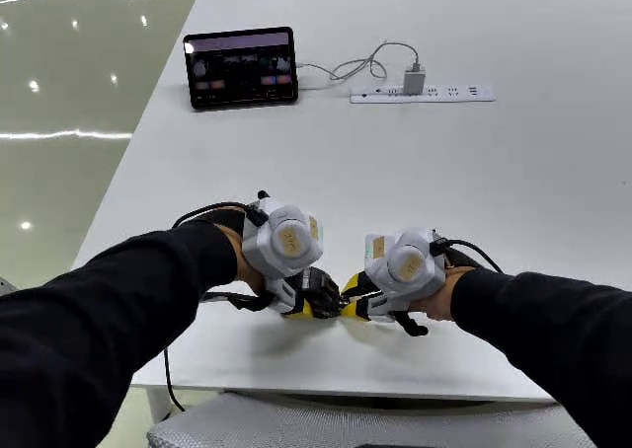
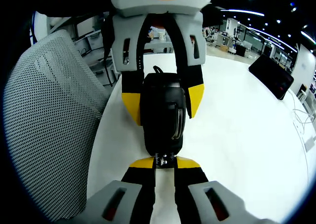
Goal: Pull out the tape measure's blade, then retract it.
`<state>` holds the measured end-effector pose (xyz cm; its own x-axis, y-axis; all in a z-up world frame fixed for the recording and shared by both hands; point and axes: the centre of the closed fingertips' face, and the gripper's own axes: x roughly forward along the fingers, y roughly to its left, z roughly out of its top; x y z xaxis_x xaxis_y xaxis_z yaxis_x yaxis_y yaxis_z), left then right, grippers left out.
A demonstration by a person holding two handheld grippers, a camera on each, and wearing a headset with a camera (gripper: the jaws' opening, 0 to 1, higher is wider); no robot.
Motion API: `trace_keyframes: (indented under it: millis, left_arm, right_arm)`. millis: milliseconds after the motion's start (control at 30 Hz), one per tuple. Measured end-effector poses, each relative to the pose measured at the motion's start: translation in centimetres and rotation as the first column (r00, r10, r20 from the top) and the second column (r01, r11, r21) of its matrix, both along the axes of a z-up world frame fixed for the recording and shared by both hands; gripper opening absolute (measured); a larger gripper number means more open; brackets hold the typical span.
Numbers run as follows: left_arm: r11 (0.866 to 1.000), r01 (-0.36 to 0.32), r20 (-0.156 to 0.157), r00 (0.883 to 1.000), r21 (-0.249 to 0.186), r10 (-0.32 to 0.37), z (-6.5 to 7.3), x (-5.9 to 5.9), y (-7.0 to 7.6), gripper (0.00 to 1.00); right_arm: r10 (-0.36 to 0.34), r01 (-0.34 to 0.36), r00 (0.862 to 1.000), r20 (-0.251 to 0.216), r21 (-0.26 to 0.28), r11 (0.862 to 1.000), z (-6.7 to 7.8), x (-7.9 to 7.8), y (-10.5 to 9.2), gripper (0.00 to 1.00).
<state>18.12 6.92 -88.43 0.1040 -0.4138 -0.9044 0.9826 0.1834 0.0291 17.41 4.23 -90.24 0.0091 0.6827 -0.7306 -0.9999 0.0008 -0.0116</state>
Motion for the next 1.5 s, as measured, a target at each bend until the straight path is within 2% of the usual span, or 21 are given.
trace_keyframes:
  millis: [333,400,600,633,667,700,800,1000,1067,1100,1133,1200,1233,1400,1500]
  left_arm:
    - [1.000,-0.013,0.004,1.000,-0.008,0.013,0.1,0.0,0.0,0.35]
    - [1.000,-0.011,0.004,1.000,-0.011,0.011,0.0,0.0,-0.1,0.34]
    - [1.000,-0.010,0.005,1.000,-0.008,0.010,0.1,-0.1,-0.1,0.34]
    - [1.000,-0.010,0.005,1.000,-0.010,0.010,0.1,-0.1,-0.1,0.34]
    - [1.000,-0.011,0.006,1.000,-0.011,0.011,0.1,0.0,-0.1,0.34]
    - [1.000,-0.014,0.005,1.000,-0.011,0.014,0.1,0.0,-0.1,0.34]
    - [1.000,-0.009,0.008,1.000,-0.008,0.009,0.0,-0.1,-0.1,0.34]
    - [1.000,-0.009,0.007,1.000,-0.010,0.009,0.1,-0.1,-0.1,0.34]
    - [1.000,-0.009,0.008,1.000,-0.011,0.009,0.1,-0.1,-0.1,0.34]
    - [1.000,-0.007,0.008,1.000,-0.011,0.007,0.1,-0.2,-0.1,0.35]
    - [1.000,-0.005,0.010,1.000,-0.010,0.005,0.1,-0.2,-0.1,0.35]
    - [1.000,-0.008,0.009,1.000,-0.009,0.008,0.1,-0.2,0.0,0.34]
    - [1.000,-0.008,0.010,1.000,-0.012,0.008,0.2,-0.2,0.1,0.34]
    - [1.000,-0.003,0.019,1.000,-0.023,0.004,0.2,-0.2,0.0,0.34]
    - [1.000,-0.015,0.014,1.000,-0.026,0.016,0.2,-0.1,0.0,0.34]
  right_arm:
    - [0.004,-0.004,1.000,-0.001,-0.008,1.000,-0.1,0.0,-0.7,0.08]
    - [0.001,-0.001,1.000,-0.019,-0.008,1.000,-0.1,0.0,-0.9,0.08]
    - [0.000,0.000,1.000,-0.020,-0.013,1.000,-0.1,0.0,-1.4,0.09]
    - [-0.007,0.007,0.999,-0.033,-0.013,1.000,-0.1,-0.1,-1.4,0.09]
    - [-0.004,0.004,1.000,-0.027,-0.014,1.000,-0.2,-0.1,-1.3,0.10]
    - [0.011,-0.011,1.000,0.001,-0.017,1.000,-0.2,0.0,-1.2,0.10]
    - [0.021,-0.021,1.000,0.009,-0.026,0.999,-0.2,-0.2,-0.8,0.11]
    - [0.011,-0.011,1.000,-0.016,-0.024,1.000,-0.4,-0.2,-0.5,0.12]
    - [-0.015,0.015,0.999,-0.029,0.008,1.000,-0.3,-0.2,0.6,0.13]
    - [-0.005,0.004,1.000,-0.025,-0.014,1.000,-0.5,-0.3,0.6,0.12]
    - [0.048,-0.048,0.999,0.013,-0.025,0.999,-0.6,-0.3,0.5,0.12]
    - [0.013,-0.013,1.000,-0.026,-0.023,1.000,-0.6,-0.2,0.3,0.11]
    - [0.007,-0.008,0.999,-0.031,-0.023,1.000,-0.5,-0.1,0.0,0.10]
    - [0.009,-0.010,1.000,-0.027,-0.026,1.000,-0.5,-0.3,-0.4,0.10]
    - [0.012,-0.013,1.000,-0.028,-0.032,0.999,-0.5,-0.1,-0.8,0.10]
